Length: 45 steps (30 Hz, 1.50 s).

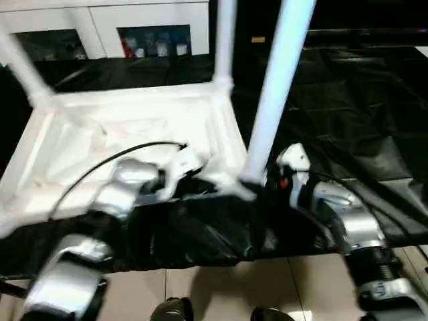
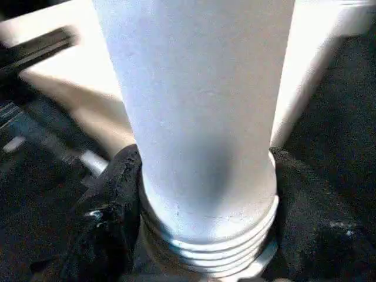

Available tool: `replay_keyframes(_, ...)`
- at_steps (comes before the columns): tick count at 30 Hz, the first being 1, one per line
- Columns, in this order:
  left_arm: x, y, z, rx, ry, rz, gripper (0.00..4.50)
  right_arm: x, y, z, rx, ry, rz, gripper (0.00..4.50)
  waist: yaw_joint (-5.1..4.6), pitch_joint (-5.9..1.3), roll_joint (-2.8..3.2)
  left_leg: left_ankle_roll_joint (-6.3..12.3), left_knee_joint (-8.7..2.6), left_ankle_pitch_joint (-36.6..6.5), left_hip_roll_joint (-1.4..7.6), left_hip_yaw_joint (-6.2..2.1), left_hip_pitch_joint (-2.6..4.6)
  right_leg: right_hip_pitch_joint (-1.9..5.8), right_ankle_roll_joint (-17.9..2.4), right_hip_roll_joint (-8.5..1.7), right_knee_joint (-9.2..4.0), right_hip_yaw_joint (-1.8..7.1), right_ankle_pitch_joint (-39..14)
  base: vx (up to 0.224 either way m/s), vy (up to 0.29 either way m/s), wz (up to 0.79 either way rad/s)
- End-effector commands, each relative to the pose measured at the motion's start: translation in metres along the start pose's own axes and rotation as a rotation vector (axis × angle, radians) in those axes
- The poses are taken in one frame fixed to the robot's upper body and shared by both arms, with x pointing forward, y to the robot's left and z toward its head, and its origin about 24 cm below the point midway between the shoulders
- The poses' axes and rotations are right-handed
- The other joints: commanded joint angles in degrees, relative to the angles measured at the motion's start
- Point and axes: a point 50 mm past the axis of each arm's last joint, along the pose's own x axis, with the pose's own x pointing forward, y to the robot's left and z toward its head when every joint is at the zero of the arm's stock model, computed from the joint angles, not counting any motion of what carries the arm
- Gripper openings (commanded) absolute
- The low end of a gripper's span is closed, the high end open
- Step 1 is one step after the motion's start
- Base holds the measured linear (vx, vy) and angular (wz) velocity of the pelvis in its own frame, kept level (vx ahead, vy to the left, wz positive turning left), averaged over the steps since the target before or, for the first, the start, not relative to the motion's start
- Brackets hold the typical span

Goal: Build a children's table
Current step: Rotate leg to tighten

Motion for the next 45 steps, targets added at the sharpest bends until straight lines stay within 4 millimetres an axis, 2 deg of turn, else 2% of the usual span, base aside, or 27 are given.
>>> replay_keyframes(1,0.024,-0.005,0.017,0.002,-0.068,0.046,0.0,0.027,0.039,-0.013,0.065,0.014,0.103,2.75,-0.19,-3.18,0.15,-3.31,-5.34,-22.45,5.17,-3.47,2.44,1.05,-11.69,-5.21,-5.1,3.39,-21.07,0.0,0.0,0.0)
replay_keyframes(2,0.03,-0.007,0.02,-0.004,-0.076,0.07,0.0,0.034,0.042,-0.014,0.071,0.025,0.035,2.75,-0.28,-3.07,0.55,-3.42,-5.37,-22.39,5.15,-3.42,2.43,0.86,-11.59,-5.11,-5.12,3.44,-20.76,0.0,0.0,0.0)
replay_keyframes(4,0.036,-0.008,0.023,-0.003,-0.082,0.103,0.0,0.042,0.044,-0.013,0.086,0.028,-0.061,2.74,-0.55,-2.92,0.19,-3.67,-5.56,-23.23,5.1,-3.54,2.41,0.94,-11.12,-4.99,-5.28,3.34,-21.27,0.0,0.0,0.0)
replay_keyframes(5,0.039,-0.009,0.025,-0.001,-0.086,0.112,0.0,0.047,0.043,-0.013,0.1,0.031,-0.123,2.74,-0.9,-2.87,0.35,-4.23,-5.72,-24.37,5.03,-3.61,2.49,0.61,-10.9,-4.87,-5.22,3.35,-22.48,0.0,0.0,0.0)
replay_keyframes(6,0.042,-0.009,0.029,0.007,-0.098,0.136,0.0,0.055,0.044,-0.009,0.111,0.019,-0.19,2.74,-1.04,-2.9,-0.04,-4.24,-5.75,-24.68,4.95,-3.65,2.47,0.74,-10.65,-4.94,-5.32,3.28,-23.15,0.0,0.0,0.0)
replay_keyframes(7,0.043,-0.008,0.03,0.011,-0.102,0.145,0.0,0.056,0.044,-0.008,0.105,0.013,-0.201,3.09,-1.2,-2.92,-0.05,-4.29,-5.73,-24.87,4.96,-3.73,2.43,0.75,-10.23,-5.08,-5.42,3.32,-23.88,0.0,0.0,0.0)
replay_keyframes(9,0.043,-0.008,0.032,0.015,-0.106,0.147,0.0,0.058,0.044,-0.007,0.114,0.007,-0.202,3.44,-1.33,-2.9,0.18,-3.68,-5.64,-24.63,4.95,-3.64,2.58,0.61,-9.87,-5.05,-5.66,3.44,-23.43,0.0,0.0,0.0)
replay_keyframes(12,0.037,-0.007,0.031,0.05,-0.104,0.129,0.0,0.057,0.041,-0.005,0.107,0.003,-0.19,3.56,-1.46,-3.09,0.23,-2.63,-5.79,-22.33,4.97,-3.45,2.24,1.0,-10.35,-4.69,-5.22,3.35,-18.65,0.0,0.0,0.0)
replay_keyframes(13,0.037,-0.007,0.031,0.05,-0.104,0.129,0.0,0.057,0.041,-0.005,0.107,0.003,-0.19,3.73,-1.46,-3.16,-0.42,-1.89,-5.69,-20.96,4.95,-3.29,2.18,1.11,-10.8,-4.73,-5.01,3.38,-17.43,0.0,0.0,0.0)
replay_keyframes(16,0.032,-0.006,0.028,0.069,-0.096,0.116,0.0,0.053,0.035,-0.003,0.051,0.006,-0.19,3.92,-1.48,-3.1,-0.3,-0.94,-5.61,-19.55,4.91,-3.15,2.07,1.18,-11.09,-4.85,-5.1,3.39,-17.18,0.0,0.0,0.0)
replay_keyframes(19,0.021,-0.01,0.02,0.081,-0.095,0.043,0.0,0.04,0.02,-0.001,-0.006,0.01,-0.113,3.92,-1.41,-3.09,-0.37,0.1,-5.48,-18.32,4.98,-3.11,1.88,1.51,-11.34,-4.82,-4.99,3.32,-16.16,0.0,0.0,0.0)
replay_keyframes(22,0.015,-0.012,0.016,0.081,-0.088,0.004,0.0,0.033,0.013,-0.001,-0.064,0.033,-0.04,3.92,-1.38,-3.24,-0.55,1.4,-5.2,-15.89,4.93,-2.86,1.82,1.7,-12.72,-4.72,-4.6,3.29,-12.68,0.0,0.0,0.0)
replay_keyframes(23,0.009,-0.012,0.012,0.082,-0.078,-0.023,0.0,0.027,0.008,0.0,-0.105,0.057,0.032,3.92,-0.95,-3.43,-0.49,2.58,-4.76,-13.76,4.98,-2.49,2.24,1.53,-14.13,-4.61,-4.25,3.25,-9.45,0.0,0.0,0.0)
replay_keyframes(24,0.007,-0.012,0.011,0.084,-0.075,-0.031,0.0,0.024,0.007,0.0,-0.117,0.066,0.063,3.92,-0.89,-3.54,-0.36,3.63,-4.61,-11.59,5.0,-2.41,1.87,1.9,-14.91,-4.36,-3.77,3.06,-6.78,0.0,0.0,0.0)
replay_keyframes(26,0.002,-0.011,0.008,0.086,-0.061,-0.055,0.0,0.019,0.005,0.001,-0.143,0.087,0.147,3.92,-0.73,-3.69,-0.43,4.68,-4.38,-9.43,5.05,-2.39,1.64,2.02,-15.42,-4.32,-3.25,2.93,-3.92,0.0,0.0,0.0)
replay_keyframes(27,0.0,-0.011,0.007,0.087,-0.058,-0.06,0.0,0.018,0.005,0.002,-0.148,0.092,0.17,3.92,-0.5,-3.85,-0.55,6.07,-4.18,-7.59,5.08,-2.4,1.51,2.19,-16.26,-4.35,-2.86,2.77,-1.48,0.0,0.0,0.0)
replay_keyframes(30,-0.008,-0.01,0.006,0.092,-0.043,-0.095,0.0,0.008,0.006,0.005,-0.143,0.11,0.335,3.92,-0.23,-3.84,-0.8,7.02,-3.96,-8.36,5.06,-2.39,1.49,2.37,-16.68,-4.53,-2.95,2.74,-2.69,0.0,0.0,0.0)
replay_keyframes(31,-0.009,-0.009,0.006,0.092,-0.043,-0.098,0.0,0.007,0.006,0.005,-0.141,0.112,0.35,3.92,-0.15,-3.84,-0.75,7.06,-3.95,-8.59,5.12,-2.38,1.55,2.33,-16.67,-4.55,-2.99,2.77,-3.29,0.0,0.0,0.0)
replay_keyframes(32,-0.011,-0.009,0.006,0.094,-0.039,-0.111,0.0,0.005,0.007,0.006,-0.144,0.115,0.395,3.92,0.0,-3.73,-0.99,6.93,-4.0,-8.76,5.16,-2.37,1.55,2.19,-16.62,-4.49,-3.05,2.76,-4.3,0.0,0.0,0.0)
replay_keyframes(34,-0.014,-0.01,0.005,0.099,-0.03,-0.14,0.0,0.003,0.007,0.007,-0.151,0.119,0.443,3.77,0.15,-3.73,-0.99,6.65,-4.07,-8.97,5.24,-2.46,1.61,2.25,-16.56,-4.57,-3.08,2.76,-5.27,0.0,0.0,0.0)
replay_keyframes(35,-0.016,-0.01,0.005,0.105,-0.02,-0.161,0.0,0.001,0.009,0.008,-0.144,0.12,0.484,3.77,0.1,-3.55,-0.89,6.16,-4.17,-9.52,5.29,-2.42,1.72,1.98,-16.59,-4.44,-3.13,2.79,-6.07,0.0,0.0,0.0)
replay_keyframes(37,-0.018,-0.011,0.004,0.109,-0.012,-0.184,0.0,0.0,0.01,0.008,-0.138,0.128,0.517,3.77,0.15,-3.58,-0.87,5.96,-4.19,-9.54,5.32,-2.45,1.78,2.01,-16.77,-4.45,-3.0,2.82,-5.8,0.0,0.0,0.0)
replay_keyframes(41,-0.023,-0.011,0.001,0.11,0.009,-0.22,0.0,-0.002,0.017,0.005,-0.146,0.174,0.625,3.34,0.15,-3.18,-1.14,5.73,-4.28,-9.77,5.24,-2.43,1.78,1.91,-16.9,-4.5,-3.09,2.9,-5.89,0.0,0.0,0.0)
replay_keyframes(42,-0.024,-0.011,0.001,0.109,0.011,-0.221,0.0,-0.003,0.018,0.004,-0.15,0.182,0.64,3.34,0.21,-3.18,-1.1,5.59,-4.3,-9.91,5.27,-2.4,1.88,1.86,-16.92,-4.55,-3.11,2.93,-6.19,0.0,0.0,0.0)
replay_keyframes(45,-0.026,-0.009,0.0,0.101,0.015,-0.212,0.0,-0.002,0.021,0.0,-0.157,0.191,0.645,2.97,0.23,-2.89,-1.04,4.77,-4.53,-10.89,5.35,-2.5,1.85,1.76,-16.61,-4.57,-3.26,2.95,-7.85,0.0,0.0,0.0)
